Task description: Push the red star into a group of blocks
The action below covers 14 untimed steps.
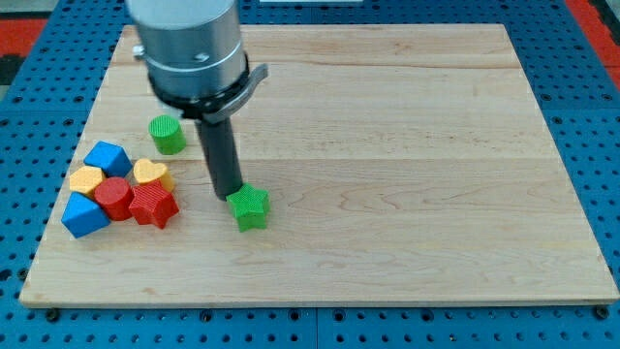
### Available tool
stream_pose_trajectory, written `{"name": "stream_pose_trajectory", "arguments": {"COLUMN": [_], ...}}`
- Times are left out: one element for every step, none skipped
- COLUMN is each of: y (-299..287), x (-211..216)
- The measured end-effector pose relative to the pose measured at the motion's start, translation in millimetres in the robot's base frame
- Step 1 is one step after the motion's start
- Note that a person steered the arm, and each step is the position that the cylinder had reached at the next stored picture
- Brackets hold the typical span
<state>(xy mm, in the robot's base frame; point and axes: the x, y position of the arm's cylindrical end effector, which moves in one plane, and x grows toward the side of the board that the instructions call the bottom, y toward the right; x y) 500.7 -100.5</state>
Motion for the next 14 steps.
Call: {"name": "stream_pose_trajectory", "arguments": {"y": [-15, -29, -47, -78, -107, -107, -116, -145, -157, -157, -182, -203, -204, -204], "x": [15, 30, 32, 32, 43, 63, 77, 79, 67, 58, 61, 64, 62, 48]}}
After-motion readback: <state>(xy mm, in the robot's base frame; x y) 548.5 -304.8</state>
